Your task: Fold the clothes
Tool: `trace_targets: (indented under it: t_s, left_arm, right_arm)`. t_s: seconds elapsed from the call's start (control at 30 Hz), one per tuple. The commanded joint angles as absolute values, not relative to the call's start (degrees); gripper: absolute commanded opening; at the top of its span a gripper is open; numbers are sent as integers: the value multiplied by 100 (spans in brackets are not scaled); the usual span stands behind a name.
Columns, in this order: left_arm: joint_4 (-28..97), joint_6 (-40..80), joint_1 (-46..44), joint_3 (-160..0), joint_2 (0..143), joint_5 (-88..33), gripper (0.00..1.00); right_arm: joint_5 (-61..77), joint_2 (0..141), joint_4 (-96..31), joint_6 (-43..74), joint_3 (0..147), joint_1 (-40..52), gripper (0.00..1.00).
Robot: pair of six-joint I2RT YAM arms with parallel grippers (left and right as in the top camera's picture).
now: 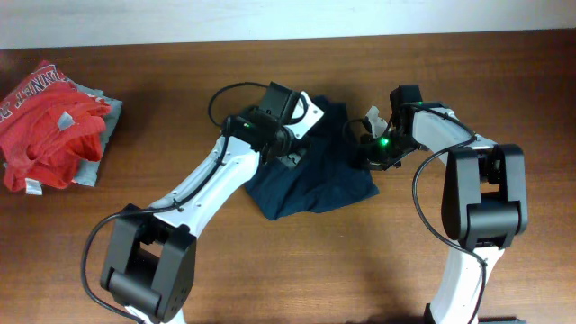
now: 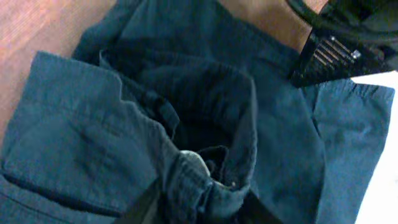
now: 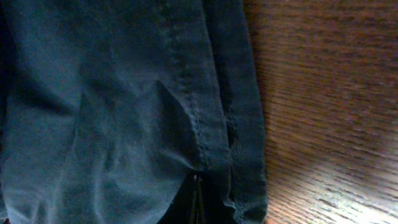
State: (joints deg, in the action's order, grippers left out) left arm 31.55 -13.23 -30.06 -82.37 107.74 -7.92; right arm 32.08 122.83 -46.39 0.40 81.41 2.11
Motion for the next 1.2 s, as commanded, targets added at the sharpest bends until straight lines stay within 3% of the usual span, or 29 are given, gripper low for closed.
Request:
trace_targets:
  t_s: [0.0, 0.03, 0.67, 0.93, 0.97, 1.0, 1.03, 1.13, 1.17]
  left_arm:
    - [3011, -1400, -3107, -8361, 10798, -1153, 4]
    - [2991, -1400, -3144, -8396, 10798, -1271, 0]
    - [3854, -1533, -3911, -8932, 10851, -1052, 0]
    - [3929, -1533, -4104, -8871, 11074, -1483, 1]
    - [3929, -1533, -4123, -8871, 11102, -1483, 12]
    - [3929, -1533, -4128, -8871, 11118, -1483, 30]
    - [3929, -1533, -4125, -8871, 11133, -1483, 56]
    - [3929, -1533, -4119, -8871, 11155, -1479, 84]
    - [3927, -1533, -4121, -8871, 11155, -1479, 87]
  right_arm:
    - [2936, 12523, -4600, 21, 7968, 217, 4]
    - [2934, 12525, -4600, 21, 7968, 217, 4]
    - [2995, 12693, -4515, 54, 7970, 204, 4]
    - [4139, 12685, -4818, 25, 8379, -434, 4]
    - [4359, 12674, -5068, -134, 8608, -548, 4]
    - [4445, 12667, -5212, -193, 8737, -596, 4]
    - [4536, 12663, -5507, -311, 9013, -668, 9]
    - [4578, 12658, -6292, -580, 9841, -738, 32]
    - [4571, 12658, -6473, -585, 10079, -738, 37]
